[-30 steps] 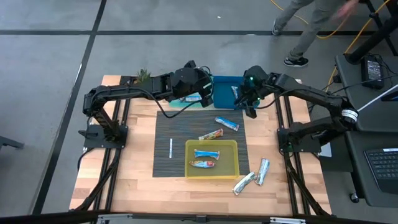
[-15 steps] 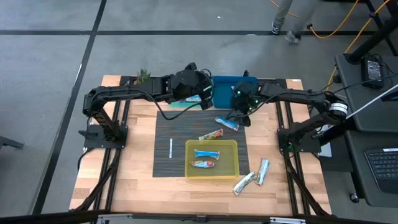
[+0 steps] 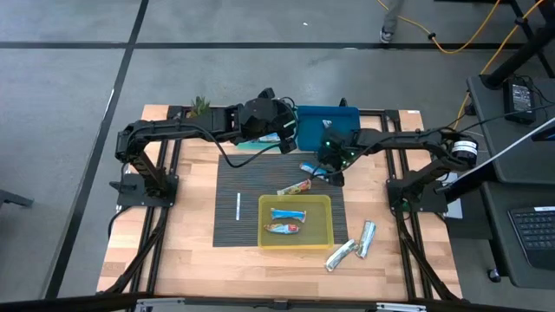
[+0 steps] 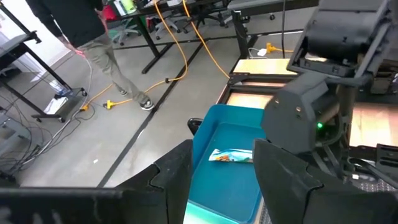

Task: Pick and place Granola Bars by type
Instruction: Put the red granola bar into the yellow bin

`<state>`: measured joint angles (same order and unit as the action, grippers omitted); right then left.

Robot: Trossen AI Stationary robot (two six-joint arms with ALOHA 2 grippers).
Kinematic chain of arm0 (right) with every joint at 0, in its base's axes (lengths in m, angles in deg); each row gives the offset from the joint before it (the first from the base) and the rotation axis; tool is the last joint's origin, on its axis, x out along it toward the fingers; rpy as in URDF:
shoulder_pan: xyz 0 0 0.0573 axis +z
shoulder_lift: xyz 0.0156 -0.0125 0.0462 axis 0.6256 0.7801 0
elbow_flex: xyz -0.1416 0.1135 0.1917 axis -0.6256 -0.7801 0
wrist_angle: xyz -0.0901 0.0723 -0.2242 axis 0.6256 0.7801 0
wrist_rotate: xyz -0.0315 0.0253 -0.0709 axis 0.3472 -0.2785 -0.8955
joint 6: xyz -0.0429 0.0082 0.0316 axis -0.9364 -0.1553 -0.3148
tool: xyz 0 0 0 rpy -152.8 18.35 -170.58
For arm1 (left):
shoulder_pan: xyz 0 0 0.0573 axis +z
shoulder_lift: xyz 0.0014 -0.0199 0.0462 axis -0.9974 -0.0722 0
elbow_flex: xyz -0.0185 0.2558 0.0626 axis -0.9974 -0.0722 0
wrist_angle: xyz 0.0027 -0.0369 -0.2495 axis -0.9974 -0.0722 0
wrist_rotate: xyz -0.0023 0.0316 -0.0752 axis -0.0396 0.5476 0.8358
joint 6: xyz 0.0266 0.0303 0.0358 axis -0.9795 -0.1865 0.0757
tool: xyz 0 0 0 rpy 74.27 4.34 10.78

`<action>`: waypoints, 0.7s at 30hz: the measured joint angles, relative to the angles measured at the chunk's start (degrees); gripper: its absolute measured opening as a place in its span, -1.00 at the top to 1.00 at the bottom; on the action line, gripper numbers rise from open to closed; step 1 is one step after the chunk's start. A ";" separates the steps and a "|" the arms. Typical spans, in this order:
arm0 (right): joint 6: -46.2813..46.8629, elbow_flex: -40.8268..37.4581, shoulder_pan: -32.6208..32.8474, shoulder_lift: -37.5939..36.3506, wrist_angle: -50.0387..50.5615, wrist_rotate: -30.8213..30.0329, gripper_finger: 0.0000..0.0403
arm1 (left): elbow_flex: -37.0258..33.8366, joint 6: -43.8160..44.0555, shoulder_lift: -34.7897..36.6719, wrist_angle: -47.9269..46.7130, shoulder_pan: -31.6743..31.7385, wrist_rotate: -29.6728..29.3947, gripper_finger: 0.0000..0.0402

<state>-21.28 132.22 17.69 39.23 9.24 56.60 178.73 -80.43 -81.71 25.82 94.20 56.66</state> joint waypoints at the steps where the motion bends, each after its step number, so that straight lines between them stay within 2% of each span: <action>1: 0.80 -0.56 0.15 0.00 -0.55 -0.02 -0.40 | 0.00 0.01 0.00 0.00 0.00 0.00 0.20; 10: 2.72 -5.10 0.30 0.00 -4.38 -0.20 -0.41 | 0.00 0.98 -0.02 0.02 0.00 0.00 0.20; 21: 2.67 -8.92 0.29 0.00 -11.03 -3.22 -0.40 | 0.00 1.14 -0.03 0.35 0.00 -0.01 0.21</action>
<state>-18.61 123.30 17.97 39.23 -1.79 53.38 178.73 -79.29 -81.74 26.17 94.20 56.65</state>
